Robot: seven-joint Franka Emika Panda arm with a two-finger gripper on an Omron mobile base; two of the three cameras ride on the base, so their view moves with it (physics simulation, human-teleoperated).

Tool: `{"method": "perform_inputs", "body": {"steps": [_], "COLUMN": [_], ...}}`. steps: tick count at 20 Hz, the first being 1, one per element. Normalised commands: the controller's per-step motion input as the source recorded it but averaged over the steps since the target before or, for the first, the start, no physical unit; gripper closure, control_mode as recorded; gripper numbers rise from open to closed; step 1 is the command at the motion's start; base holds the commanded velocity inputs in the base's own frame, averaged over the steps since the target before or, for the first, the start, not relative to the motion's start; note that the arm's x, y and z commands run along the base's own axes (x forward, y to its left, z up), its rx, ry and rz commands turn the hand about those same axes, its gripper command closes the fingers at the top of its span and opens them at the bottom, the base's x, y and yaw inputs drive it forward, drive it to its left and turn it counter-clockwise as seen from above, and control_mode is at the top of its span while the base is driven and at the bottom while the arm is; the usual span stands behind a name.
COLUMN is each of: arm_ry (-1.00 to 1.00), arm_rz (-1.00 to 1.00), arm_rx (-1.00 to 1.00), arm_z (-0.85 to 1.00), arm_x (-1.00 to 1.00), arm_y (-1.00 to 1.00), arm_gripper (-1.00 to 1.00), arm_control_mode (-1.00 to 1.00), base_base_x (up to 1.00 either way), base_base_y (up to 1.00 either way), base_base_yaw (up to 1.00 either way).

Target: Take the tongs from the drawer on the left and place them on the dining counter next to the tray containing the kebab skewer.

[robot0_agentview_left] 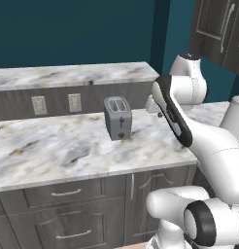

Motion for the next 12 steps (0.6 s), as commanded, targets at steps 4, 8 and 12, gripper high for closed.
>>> {"method": "perform_inputs", "body": {"steps": [4, 8, 12], "arm_ry": [0.0, 0.0, 0.0], "arm_rz": [0.0, 0.04, 0.11], "arm_rx": [0.0, 0.0, -0.08], "arm_z": [0.0, -0.05, -0.27], "arm_x": [-0.11, -0.44, -0.63], "arm_y": [0.02, 0.11, 0.77], "arm_gripper": [-1.0, -1.0, -1.0], "arm_control_mode": [-1.0, -1.0, -1.0], "base_base_x": [0.0, 0.0, 0.0], "base_base_y": [0.0, 0.0, 0.0], "base_base_yaw": [0.0, 0.0, 0.0]}}
